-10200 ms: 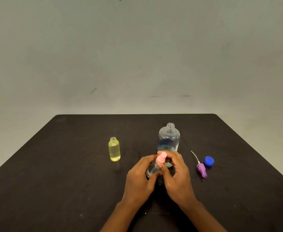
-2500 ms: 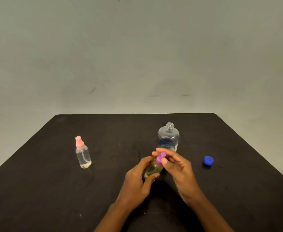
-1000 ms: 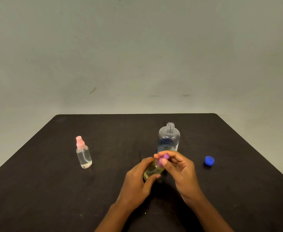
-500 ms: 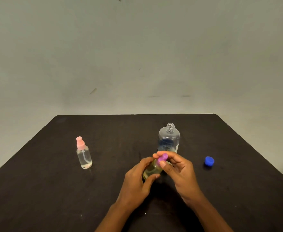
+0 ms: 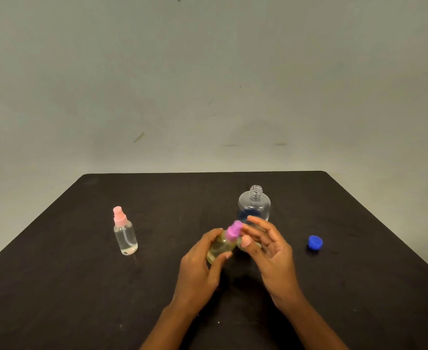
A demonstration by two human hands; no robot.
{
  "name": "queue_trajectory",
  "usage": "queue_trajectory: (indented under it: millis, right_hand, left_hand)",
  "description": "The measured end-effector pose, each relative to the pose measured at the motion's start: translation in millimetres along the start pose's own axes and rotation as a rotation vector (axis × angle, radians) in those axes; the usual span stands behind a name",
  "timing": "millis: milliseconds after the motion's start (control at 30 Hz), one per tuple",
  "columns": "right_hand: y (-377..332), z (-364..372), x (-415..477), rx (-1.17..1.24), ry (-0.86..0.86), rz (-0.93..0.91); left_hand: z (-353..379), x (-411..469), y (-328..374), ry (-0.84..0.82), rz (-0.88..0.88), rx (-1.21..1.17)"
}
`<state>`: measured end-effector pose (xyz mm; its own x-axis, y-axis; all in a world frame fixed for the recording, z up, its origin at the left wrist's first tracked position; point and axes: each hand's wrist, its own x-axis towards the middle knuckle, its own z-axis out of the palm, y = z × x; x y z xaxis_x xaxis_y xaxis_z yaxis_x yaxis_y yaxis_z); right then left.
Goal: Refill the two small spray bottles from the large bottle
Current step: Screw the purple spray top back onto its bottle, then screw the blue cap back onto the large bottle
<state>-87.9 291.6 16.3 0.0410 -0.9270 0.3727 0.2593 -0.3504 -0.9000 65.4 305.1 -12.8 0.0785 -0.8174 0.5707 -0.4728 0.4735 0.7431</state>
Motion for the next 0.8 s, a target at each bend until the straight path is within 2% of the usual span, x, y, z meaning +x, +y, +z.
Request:
queue_trajectory:
  millis: [67, 200, 300, 567, 800]
  right_hand:
    - [-0.7, -1.6, 1.8, -0.022, 0.053, -0.012]
    - [-2.4, -7.2, 3.6, -0.001, 0.145, 0.005]
    - [-1.5, -7.9, 4.0, 0.005, 0.181, 0.002]
    - [-1.0, -20.2, 13.5, -0.073, 0.395, -0.09]
    - [1.3, -37.5, 20.0, -0.351, 0.668, -0.096]
  left_hand:
    - [-8.2, 5.9, -2.6, 0.164, -0.051, 0.01]
    - [-31.0, 16.5, -11.6, 0.487, -0.277, 0.003]
    - [-44.0, 20.3, -18.3, 0.641, -0.383, 0.057]
    - [-48.8, 21.4, -25.0, 0.712, -0.486, 0.242]
    - [-47.0, 23.3, -23.8, 0.75, -0.512, 0.344]
